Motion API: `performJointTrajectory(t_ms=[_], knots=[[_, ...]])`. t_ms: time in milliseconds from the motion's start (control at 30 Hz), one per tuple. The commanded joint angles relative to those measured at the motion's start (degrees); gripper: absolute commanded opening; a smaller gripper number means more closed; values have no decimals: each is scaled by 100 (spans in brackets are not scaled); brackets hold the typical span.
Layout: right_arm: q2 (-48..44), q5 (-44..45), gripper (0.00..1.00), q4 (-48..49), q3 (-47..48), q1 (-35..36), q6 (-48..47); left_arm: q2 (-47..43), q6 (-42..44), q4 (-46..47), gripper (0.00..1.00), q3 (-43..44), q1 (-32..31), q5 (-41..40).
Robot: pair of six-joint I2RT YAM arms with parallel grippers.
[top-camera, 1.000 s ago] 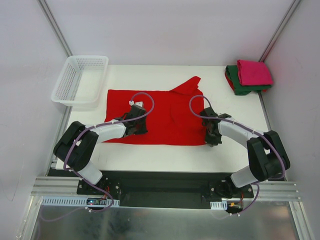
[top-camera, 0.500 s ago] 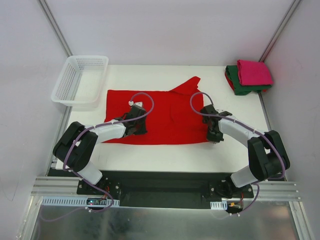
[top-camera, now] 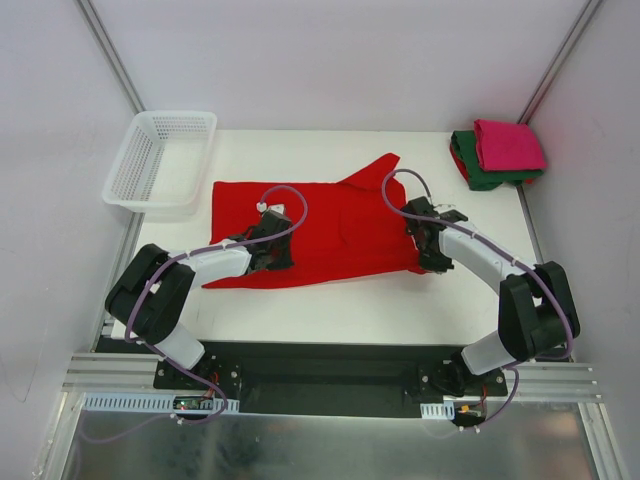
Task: Fold and stack the t-shirts
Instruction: Fold the flattened tshirt in 1/3 of the way
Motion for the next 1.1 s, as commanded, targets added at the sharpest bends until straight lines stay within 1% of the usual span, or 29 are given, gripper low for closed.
performJointTrajectory(t_ms=[0, 67, 133, 200, 233, 633, 700, 733, 767, 833, 933, 1000, 1067], knots=[[11, 746, 1, -597, 300, -79, -85, -4, 212, -865, 0, -219, 74, -330], [-15, 790, 1, -659, 336, -70, -137, -12, 212, -865, 0, -228, 65, -338], [-32, 790, 3, -703, 353, -70, -155, 5, 186, -866, 0, -228, 65, -321], [-50, 773, 7, -729, 336, -79, -173, 40, 194, -865, 0, -193, 65, -303], [-76, 773, 8, -721, 327, -70, -173, 49, 212, -874, 0, -184, 65, -286], [56, 1299, 4, -1019, 538, -79, -76, -4, 186, -866, 0, -219, 65, -330], [3, 1282, 9, -1046, 555, -78, -68, -12, 177, -874, 0, -228, 65, -330], [-32, 1247, 15, -1037, 556, -87, -67, -12, 177, -874, 0, -220, 74, -330], [-85, 1195, 19, -1028, 547, -79, -67, -12, 168, -874, 0, -219, 65, -304], [-251, 836, 30, -862, 486, -105, -155, -21, 168, -874, 0, -211, 65, -295], [-471, -16, 36, -458, 362, -175, -322, -83, 159, -874, 0, -246, 65, -295], [-551, -464, 37, -255, 318, -184, -331, -100, 150, -874, 0, -246, 74, -295], [-665, -729, 38, -37, 257, -219, -349, -127, 186, -874, 0, -255, 65, -286]])
